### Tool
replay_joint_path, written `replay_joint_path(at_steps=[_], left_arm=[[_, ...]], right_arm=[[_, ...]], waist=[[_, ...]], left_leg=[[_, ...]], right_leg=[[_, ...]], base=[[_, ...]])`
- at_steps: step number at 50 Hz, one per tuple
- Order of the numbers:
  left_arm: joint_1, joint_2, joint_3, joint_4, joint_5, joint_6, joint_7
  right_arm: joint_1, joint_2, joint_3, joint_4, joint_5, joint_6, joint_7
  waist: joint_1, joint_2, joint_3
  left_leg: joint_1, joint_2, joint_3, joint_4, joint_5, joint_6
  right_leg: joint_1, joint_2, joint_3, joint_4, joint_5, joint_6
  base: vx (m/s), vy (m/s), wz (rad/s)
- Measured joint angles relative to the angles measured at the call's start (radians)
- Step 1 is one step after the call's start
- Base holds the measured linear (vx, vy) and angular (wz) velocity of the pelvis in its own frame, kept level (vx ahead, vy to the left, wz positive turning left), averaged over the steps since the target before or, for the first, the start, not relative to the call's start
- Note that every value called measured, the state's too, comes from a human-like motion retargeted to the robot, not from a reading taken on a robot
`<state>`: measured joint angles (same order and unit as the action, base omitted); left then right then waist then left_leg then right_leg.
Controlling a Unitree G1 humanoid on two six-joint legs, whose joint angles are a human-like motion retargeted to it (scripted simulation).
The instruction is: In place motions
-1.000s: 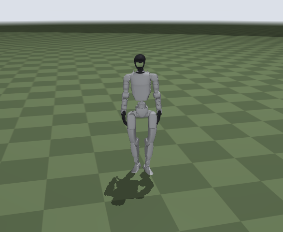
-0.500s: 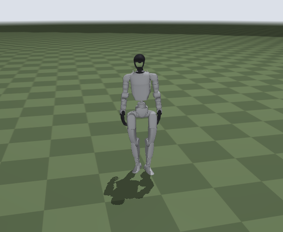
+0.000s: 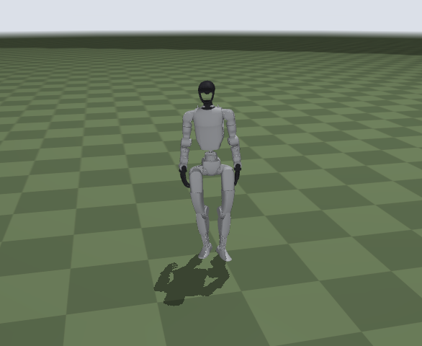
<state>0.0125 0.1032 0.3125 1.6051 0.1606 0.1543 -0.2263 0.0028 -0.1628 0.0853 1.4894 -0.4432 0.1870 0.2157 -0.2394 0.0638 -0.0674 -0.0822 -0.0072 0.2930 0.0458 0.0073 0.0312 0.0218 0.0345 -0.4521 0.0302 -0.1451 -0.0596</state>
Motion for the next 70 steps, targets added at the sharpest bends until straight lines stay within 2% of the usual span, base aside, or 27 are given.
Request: replay_joint_path(at_steps=[12, 18, 24, 29, 70], left_arm=[[-0.001, -0.006, -0.018, -0.019, -0.017, -0.031, 0.118], [-0.004, -0.012, -0.012, -0.013, -0.038, -0.043, 0.133], [0.008, -0.02, -0.002, -0.006, -0.061, -0.074, 0.161], [0.016, -0.021, 0.007, 0.004, -0.06, -0.072, 0.153], [0.027, -0.001, 0.034, 0.012, -0.03, -0.03, 0.107]], right_arm=[[0.004, -0.005, -0.003, 0.0, 0.002, 0.001, -0.004], [-0.002, -0.009, -0.008, -0.006, 0.002, 0.0, -0.002], [-0.007, -0.014, -0.007, -0.012, -0.002, 0.0, -0.003], [-0.003, -0.012, -0.012, -0.013, 0.007, 0.0, -0.006], [0.002, 0.017, 0.01, -0.013, 0.015, -0.002, 0.004]], waist=[[0.019, 0.001, 0.02], [-0.017, 0.004, 0.031], [-0.016, 0.002, 0.033], [-0.023, 0.014, 0.019], [0.011, 0.008, -0.016]], left_leg=[[-0.048, 0.013, -0.022, 0.068, -0.017, 0.0], [-0.071, 0.004, -0.107, 0.118, -0.024, -0.009], [-0.061, 0.014, -0.089, 0.164, -0.058, 0.005], [-0.054, 0.022, -0.109, 0.176, -0.059, -0.018], [0.032, -0.035, -0.004, -0.041, -0.022, 0.048]], right_leg=[[-0.009, 0.006, -0.002, -0.007, 0.004, -0.006], [-0.01, -0.002, -0.055, -0.011, 0.0, -0.005], [-0.007, -0.01, -0.055, -0.011, 0.002, -0.004], [-0.012, -0.006, -0.053, -0.012, 0.002, -0.001], [-0.023, -0.026, -0.015, 0.003, 0.024, 0.035]], base=[[-0.01, 0.0, 0.02], [-0.05, 0.0, 0.45], [0.0, 0.01, -0.01], [0.02, 0.01, -0.03], [0.02, 0.03, -0.04]])
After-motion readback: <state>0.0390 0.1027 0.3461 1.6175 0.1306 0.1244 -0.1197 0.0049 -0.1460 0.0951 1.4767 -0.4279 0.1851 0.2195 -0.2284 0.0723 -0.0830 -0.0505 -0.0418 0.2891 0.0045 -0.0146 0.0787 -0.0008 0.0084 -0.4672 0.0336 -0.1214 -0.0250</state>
